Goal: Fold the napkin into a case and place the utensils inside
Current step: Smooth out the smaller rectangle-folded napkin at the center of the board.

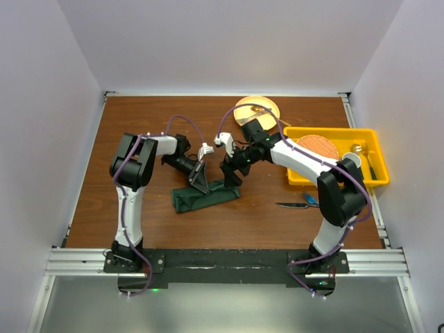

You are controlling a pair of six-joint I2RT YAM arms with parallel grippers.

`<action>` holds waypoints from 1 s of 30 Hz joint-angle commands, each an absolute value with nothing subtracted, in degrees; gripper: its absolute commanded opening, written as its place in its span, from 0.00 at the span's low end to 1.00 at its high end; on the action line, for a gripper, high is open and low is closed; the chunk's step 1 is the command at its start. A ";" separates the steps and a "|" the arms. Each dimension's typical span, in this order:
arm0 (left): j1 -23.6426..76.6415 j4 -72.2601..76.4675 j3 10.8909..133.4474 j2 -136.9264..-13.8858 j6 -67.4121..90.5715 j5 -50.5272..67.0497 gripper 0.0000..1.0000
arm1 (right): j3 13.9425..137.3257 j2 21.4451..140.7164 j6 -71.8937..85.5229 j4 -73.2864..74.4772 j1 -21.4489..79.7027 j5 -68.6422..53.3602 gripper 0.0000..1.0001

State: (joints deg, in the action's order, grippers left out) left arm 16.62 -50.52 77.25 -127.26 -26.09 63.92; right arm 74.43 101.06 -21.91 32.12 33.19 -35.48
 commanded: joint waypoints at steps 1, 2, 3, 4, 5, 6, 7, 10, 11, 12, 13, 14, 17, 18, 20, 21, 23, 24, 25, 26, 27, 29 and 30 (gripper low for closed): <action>16.44 -47.11 76.82 -129.64 -28.12 55.02 0.00 | 73.04 100.19 -32.50 26.29 36.29 -35.16 0.82; 16.44 -47.02 76.90 -129.81 -28.12 54.93 0.00 | 73.21 100.98 -33.56 26.19 36.73 -34.81 0.81; 16.44 -47.11 76.90 -129.90 -28.12 55.02 0.00 | 73.21 101.42 -34.71 26.02 37.00 -34.80 0.80; 16.35 -47.11 76.90 -129.90 -28.12 54.93 0.00 | 73.13 101.77 -36.98 25.93 37.44 -34.98 0.80; 16.43 -47.11 76.90 -129.90 -28.04 54.93 0.00 | 73.13 102.39 -37.96 25.84 37.62 -34.98 0.80; 16.44 -47.11 77.08 -130.16 -28.04 55.02 0.00 | 73.13 102.65 -39.01 25.75 37.79 -35.24 0.80; 16.44 -47.28 77.17 -130.34 -28.21 55.02 0.00 | 73.21 102.92 -41.20 25.93 38.32 -35.33 0.80; 16.44 -47.55 77.69 -130.61 -28.21 55.02 0.00 | 73.48 104.15 -44.63 26.80 39.28 -35.86 0.77; 16.44 -47.37 77.87 -130.69 -28.13 54.93 0.00 | 73.48 104.50 -45.43 26.98 39.55 -35.95 0.76; 16.44 -47.37 77.96 -130.87 -27.95 55.02 0.00 | 73.48 105.11 -46.40 26.81 40.07 -35.69 0.74; 16.44 -47.55 78.13 -130.87 -28.04 54.93 0.00 | 73.39 105.64 -46.75 26.72 40.34 -35.60 0.70; 16.44 -47.55 78.22 -131.04 -28.04 54.93 0.00 | 73.82 106.17 -47.02 26.81 40.43 -35.51 0.68; 16.44 -47.72 78.40 -131.13 -28.04 54.93 0.00 | 74.18 108.10 -47.98 26.89 40.87 -35.16 0.62; 16.44 -47.72 78.31 -131.22 -28.12 54.76 0.00 | 74.09 108.45 -48.60 26.63 40.96 -34.98 0.61; 16.44 -48.07 78.31 -131.13 -28.56 54.67 0.00 | 74.09 109.51 -49.13 26.46 40.87 -34.19 0.58; 16.44 -48.16 78.40 -131.22 -28.48 54.58 0.00 | 74.18 109.86 -49.13 26.46 40.96 -33.93 0.56; 16.44 -48.25 78.49 -131.13 -28.65 54.49 0.00 | 74.88 110.65 -48.96 26.54 40.96 -33.84 0.44; 16.44 -48.34 78.57 -131.13 -28.74 54.67 0.00 | 75.06 110.83 -48.78 26.19 41.04 -33.58 0.39; 16.44 -48.51 78.75 -131.05 -28.65 54.75 0.00 | 75.23 111.00 -48.52 25.93 41.04 -33.23 0.35; 16.35 -48.52 79.01 -130.87 -28.65 54.76 0.00 | 75.84 111.44 -48.34 26.10 41.04 -32.70 0.31; 16.35 -48.60 79.19 -130.78 -28.57 54.93 0.00 | 76.20 111.71 -48.43 26.97 41.04 -32.52 0.22; 16.35 -48.69 79.45 -130.17 -28.56 55.19 0.00 | 76.99 112.23 -48.69 27.86 41.04 -32.17 0.12; 16.17 -48.78 79.54 -129.91 -28.56 55.46 0.00 | 77.08 112.32 -49.04 28.73 41.04 -32.08 0.03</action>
State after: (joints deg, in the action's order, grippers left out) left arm 16.56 -52.34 78.67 -128.57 -25.65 64.25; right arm 74.04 111.42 -47.66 27.92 40.86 -33.19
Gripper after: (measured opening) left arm 0.027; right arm 0.149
